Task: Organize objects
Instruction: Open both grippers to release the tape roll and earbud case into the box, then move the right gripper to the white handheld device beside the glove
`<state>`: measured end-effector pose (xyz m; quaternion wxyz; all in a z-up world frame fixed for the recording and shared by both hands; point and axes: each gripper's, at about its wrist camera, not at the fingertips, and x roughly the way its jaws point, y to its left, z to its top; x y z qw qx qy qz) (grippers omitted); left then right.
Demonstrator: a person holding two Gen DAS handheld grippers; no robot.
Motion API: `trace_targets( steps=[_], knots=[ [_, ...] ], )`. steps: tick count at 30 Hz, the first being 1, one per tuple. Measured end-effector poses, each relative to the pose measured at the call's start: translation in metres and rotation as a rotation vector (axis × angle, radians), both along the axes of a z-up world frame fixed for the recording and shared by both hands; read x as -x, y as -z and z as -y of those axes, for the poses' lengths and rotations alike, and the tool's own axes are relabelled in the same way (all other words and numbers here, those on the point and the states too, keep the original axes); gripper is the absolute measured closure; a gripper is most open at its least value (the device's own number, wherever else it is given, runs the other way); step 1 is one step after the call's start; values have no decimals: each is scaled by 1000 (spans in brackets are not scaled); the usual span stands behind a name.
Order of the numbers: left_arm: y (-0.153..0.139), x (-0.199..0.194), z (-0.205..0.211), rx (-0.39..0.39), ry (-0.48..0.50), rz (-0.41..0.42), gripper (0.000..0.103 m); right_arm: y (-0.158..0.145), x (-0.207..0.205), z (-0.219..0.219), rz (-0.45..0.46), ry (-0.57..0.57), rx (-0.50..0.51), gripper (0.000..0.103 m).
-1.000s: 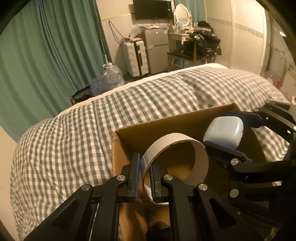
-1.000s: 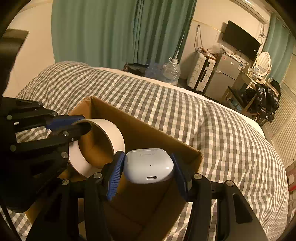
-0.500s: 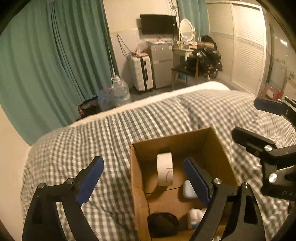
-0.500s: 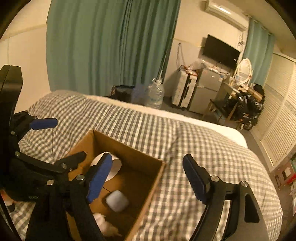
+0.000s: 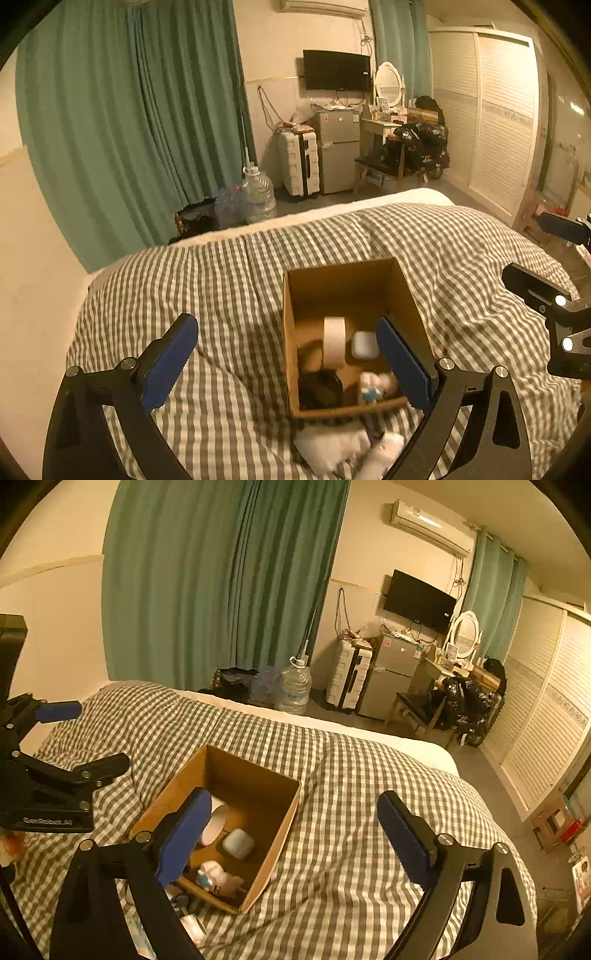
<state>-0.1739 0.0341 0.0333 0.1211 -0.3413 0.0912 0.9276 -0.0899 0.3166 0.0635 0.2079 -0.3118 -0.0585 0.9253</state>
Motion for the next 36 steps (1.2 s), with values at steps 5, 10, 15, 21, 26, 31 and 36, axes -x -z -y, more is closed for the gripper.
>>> trace_targets(
  steps=[5, 10, 15, 21, 26, 31, 36],
  knots=[
    [7, -24, 10, 10, -26, 20, 3, 9, -11, 13, 17, 26, -1, 4],
    [16, -43, 15, 14, -39, 12, 3, 23, -21, 22, 29, 7, 23, 3],
    [32, -56, 21, -2, -61, 43, 2, 40, -27, 32, 61, -29, 47, 3],
    [66, -63, 31, -16, -105, 97, 2, 73, -35, 34, 100, -37, 88, 3],
    [100, -60, 37, -32, -140, 169, 2, 115, -38, 30, 166, -32, 156, 3],
    [131, -58, 32, -29, -139, 213, 2, 153, -39, 31, 224, -26, 213, 3],
    [155, -58, 19, 21, -105, 229, 2, 190, -30, 32, 283, 11, 242, 3]
  ],
)
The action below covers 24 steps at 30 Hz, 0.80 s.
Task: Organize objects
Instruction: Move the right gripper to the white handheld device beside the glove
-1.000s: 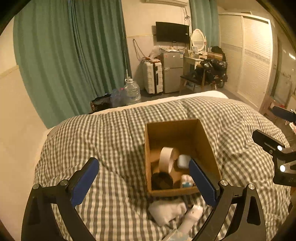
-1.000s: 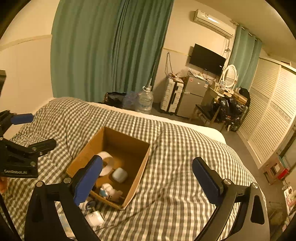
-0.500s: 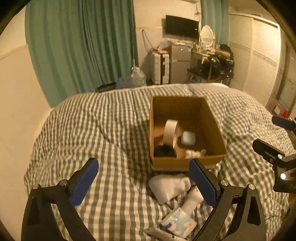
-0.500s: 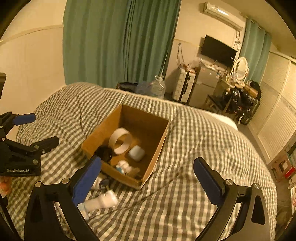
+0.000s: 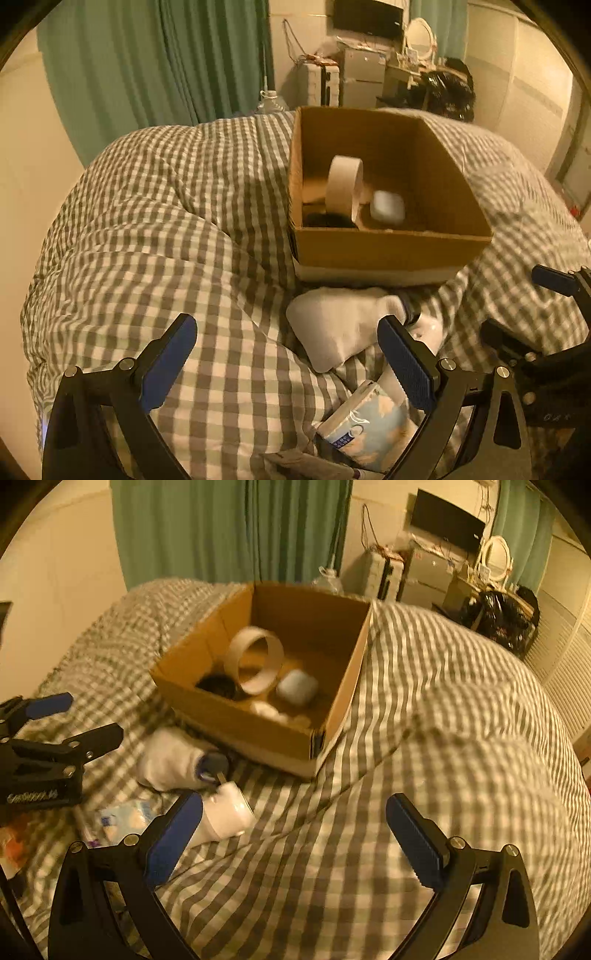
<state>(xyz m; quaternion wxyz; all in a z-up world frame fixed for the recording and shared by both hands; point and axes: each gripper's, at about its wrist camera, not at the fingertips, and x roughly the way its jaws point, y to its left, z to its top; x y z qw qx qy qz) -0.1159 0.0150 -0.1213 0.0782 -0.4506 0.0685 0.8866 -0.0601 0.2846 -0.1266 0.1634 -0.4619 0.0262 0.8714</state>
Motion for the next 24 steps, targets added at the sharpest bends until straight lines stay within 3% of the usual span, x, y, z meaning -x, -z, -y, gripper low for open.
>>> trace_targets(
  steps=[12, 19, 24],
  knots=[
    [19, 13, 6, 57, 10, 12, 2, 49, 37, 12, 124, -1, 52, 3],
    [39, 19, 14, 41, -8, 68, 2, 72, 57, 23, 182, -23, 72, 4],
    [44, 19, 12, 65, -2, 70, 2, 88, 63, 25, 211, -49, 151, 20]
  ],
)
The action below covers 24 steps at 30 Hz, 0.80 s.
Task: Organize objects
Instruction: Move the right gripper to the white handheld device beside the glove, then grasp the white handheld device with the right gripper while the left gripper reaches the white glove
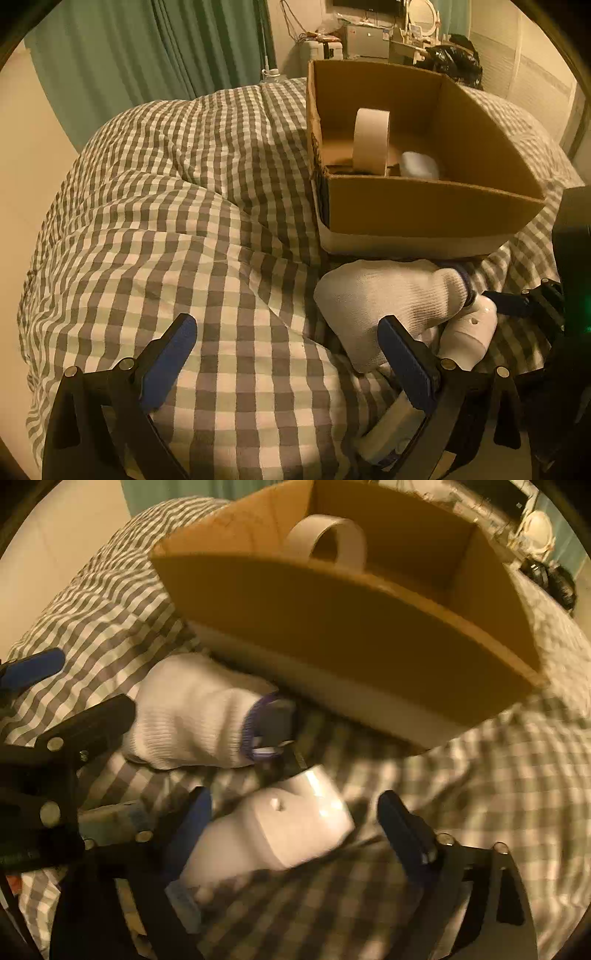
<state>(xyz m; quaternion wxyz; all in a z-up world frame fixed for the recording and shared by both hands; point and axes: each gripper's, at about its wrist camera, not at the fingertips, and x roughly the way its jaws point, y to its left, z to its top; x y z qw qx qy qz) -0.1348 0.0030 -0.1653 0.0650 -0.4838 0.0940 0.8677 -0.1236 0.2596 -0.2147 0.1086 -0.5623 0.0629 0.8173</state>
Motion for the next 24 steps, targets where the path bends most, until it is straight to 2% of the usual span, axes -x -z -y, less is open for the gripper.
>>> trace_targets(
  steps=[2, 8, 15, 21, 24],
  knots=[
    [1, 0, 1, -6, 0, 3, 2, 3, 0, -1, 2, 1, 17, 23],
    [0, 0, 2, -5, 5, 4, 2, -5, -10, -10, -36, 19, 39, 43],
    [1, 2, -8, -16, 38, 38, 2, -32, -34, -21, -103, 44, -23, 46],
    [12, 9, -35, -37, 142, 103, 2, -61, -57, -39, -137, 74, -108, 49],
    [23, 17, -48, -41, 182, 135, 2, -58, -52, -43, -126, 65, -96, 50]
  ],
)
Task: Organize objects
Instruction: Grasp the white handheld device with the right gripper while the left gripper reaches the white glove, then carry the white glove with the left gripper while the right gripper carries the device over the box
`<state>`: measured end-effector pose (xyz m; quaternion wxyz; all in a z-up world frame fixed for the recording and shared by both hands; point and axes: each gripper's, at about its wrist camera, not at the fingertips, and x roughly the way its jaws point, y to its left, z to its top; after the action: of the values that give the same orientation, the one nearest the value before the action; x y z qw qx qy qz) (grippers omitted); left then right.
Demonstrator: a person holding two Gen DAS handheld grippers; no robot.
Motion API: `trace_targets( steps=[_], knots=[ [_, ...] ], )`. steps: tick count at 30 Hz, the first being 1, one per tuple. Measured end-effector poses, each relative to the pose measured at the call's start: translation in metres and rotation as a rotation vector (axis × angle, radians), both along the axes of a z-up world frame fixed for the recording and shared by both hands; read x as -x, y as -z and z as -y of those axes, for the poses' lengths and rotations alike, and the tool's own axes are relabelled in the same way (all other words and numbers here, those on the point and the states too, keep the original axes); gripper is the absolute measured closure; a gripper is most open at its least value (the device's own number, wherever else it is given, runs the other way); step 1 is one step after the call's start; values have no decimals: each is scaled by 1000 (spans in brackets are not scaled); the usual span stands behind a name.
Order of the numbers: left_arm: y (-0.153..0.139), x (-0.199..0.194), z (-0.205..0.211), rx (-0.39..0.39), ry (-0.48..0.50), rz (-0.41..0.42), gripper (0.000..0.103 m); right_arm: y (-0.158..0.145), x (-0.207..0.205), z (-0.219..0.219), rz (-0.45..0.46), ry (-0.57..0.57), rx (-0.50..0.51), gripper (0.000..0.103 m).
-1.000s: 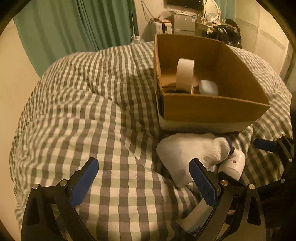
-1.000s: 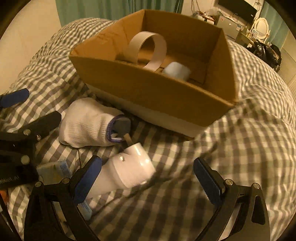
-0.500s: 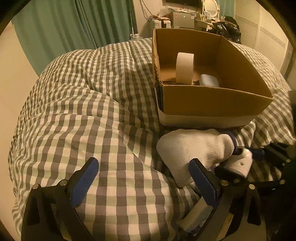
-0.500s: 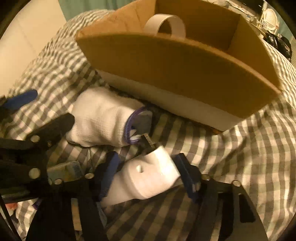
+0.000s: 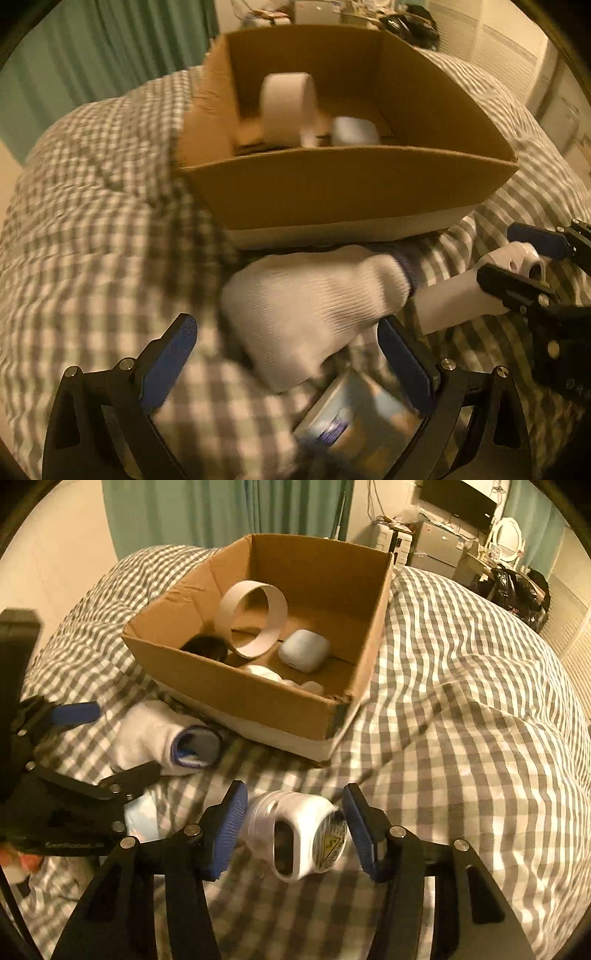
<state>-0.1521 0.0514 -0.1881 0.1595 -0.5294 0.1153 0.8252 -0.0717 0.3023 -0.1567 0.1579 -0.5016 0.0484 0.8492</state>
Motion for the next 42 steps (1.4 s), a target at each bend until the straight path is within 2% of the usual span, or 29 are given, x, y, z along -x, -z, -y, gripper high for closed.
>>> trace_targets(
  steps=[3, 6, 8, 10, 12, 17, 20, 27, 42],
  knots=[
    [12, 6, -7, 1, 15, 18, 3, 6, 0, -1, 7, -3, 10, 50],
    [18, 10, -7, 10, 8, 4, 16, 11, 0, 1, 11, -11, 20, 49],
    [18, 12, -1, -21, -8, 9, 19, 15, 1, 4, 20, -17, 31, 47],
    [16, 12, 5, -46, -24, 12, 24, 20, -1, 6, 26, -20, 39, 42],
    [15, 11, 10, -65, -38, 8, 27, 27, 0, 8, 43, -30, 43, 33],
    [7, 2, 15, -79, -50, -25, 30, 37, 6, 12, 80, -42, 23, 27],
    [-1, -8, 21, -90, -62, -48, 30, 38, 6, 11, 73, -36, 31, 27],
    [-17, -18, 33, -104, -102, -91, 30, 20, -6, 18, -6, -44, 16, 45],
    [-45, -45, 37, -105, -120, -141, 30, -20, -23, 38, -97, -56, -97, 47]
  ],
)
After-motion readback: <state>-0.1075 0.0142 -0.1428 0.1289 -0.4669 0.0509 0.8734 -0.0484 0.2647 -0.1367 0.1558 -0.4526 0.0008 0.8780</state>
